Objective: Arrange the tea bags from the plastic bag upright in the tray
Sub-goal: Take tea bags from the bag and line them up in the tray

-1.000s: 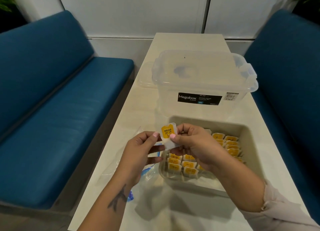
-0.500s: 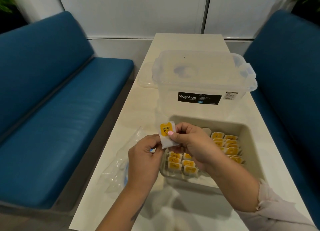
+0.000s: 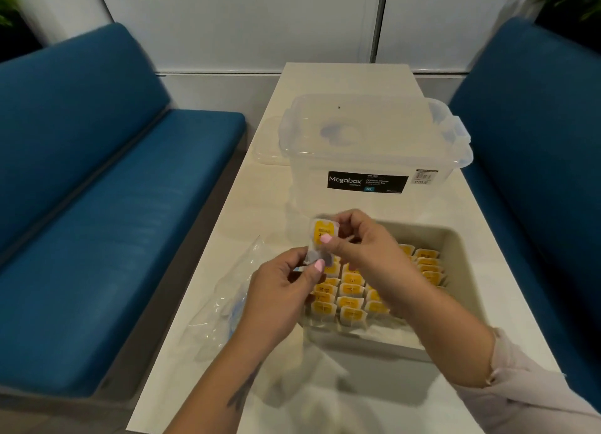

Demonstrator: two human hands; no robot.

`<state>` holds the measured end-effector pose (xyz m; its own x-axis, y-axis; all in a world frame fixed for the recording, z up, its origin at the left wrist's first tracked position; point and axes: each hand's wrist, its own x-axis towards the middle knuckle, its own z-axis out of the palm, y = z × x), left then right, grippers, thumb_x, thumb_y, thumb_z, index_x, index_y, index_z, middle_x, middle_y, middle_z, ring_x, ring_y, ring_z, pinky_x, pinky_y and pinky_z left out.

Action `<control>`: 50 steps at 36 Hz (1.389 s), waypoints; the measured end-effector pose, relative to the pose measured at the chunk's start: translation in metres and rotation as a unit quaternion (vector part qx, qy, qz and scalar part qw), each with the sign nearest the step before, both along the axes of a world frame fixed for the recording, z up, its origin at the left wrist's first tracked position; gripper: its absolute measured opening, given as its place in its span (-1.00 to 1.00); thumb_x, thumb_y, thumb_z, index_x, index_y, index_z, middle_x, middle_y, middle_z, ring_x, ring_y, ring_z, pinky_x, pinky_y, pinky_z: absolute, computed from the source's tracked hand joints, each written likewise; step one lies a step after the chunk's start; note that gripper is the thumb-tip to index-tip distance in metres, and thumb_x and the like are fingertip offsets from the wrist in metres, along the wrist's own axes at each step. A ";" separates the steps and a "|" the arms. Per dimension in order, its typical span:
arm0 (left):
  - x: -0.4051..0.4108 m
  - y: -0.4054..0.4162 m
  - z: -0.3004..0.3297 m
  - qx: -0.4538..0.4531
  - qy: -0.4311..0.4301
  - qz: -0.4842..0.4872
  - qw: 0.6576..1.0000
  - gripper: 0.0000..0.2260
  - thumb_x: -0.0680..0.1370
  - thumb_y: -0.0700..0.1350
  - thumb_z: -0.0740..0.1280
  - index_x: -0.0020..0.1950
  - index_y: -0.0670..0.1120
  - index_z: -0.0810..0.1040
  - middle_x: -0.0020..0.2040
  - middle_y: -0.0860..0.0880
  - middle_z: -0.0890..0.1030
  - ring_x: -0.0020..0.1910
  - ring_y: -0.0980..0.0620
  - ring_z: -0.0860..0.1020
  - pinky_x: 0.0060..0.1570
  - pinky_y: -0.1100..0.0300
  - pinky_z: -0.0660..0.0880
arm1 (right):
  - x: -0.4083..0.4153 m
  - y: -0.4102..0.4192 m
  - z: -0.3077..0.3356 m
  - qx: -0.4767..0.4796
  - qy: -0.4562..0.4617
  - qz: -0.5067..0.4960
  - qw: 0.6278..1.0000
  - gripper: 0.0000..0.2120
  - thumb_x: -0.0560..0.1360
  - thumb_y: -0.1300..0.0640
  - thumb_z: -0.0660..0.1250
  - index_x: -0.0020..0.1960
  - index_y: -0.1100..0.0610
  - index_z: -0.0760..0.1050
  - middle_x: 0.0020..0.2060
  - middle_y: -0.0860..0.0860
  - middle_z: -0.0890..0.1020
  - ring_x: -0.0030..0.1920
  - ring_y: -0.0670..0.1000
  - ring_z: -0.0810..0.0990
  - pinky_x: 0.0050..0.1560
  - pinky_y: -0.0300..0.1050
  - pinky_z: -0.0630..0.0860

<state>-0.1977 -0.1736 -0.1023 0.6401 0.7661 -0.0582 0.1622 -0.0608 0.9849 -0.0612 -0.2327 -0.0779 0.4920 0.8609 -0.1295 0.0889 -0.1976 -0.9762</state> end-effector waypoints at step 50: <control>0.010 -0.010 -0.017 0.234 0.235 -0.058 0.942 -0.71 0.54 -0.19 0.34 0.11 0.20 0.56 0.16 0.22 0.50 -0.07 0.19 0.51 0.02 0.39 0.45 | 0.028 -0.052 -0.048 -0.342 -0.495 0.154 0.784 -0.83 0.54 0.09 0.30 0.08 -0.05 0.60 -0.08 -0.05 0.65 -0.09 -0.02 0.58 -0.15 -0.17 0.51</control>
<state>-0.1872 -0.1833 -0.1197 0.7084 0.7052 -0.0298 0.5399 -0.5142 0.6664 -0.0334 -0.2845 -0.1259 0.4254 0.8547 -0.2976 0.8824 -0.4647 -0.0732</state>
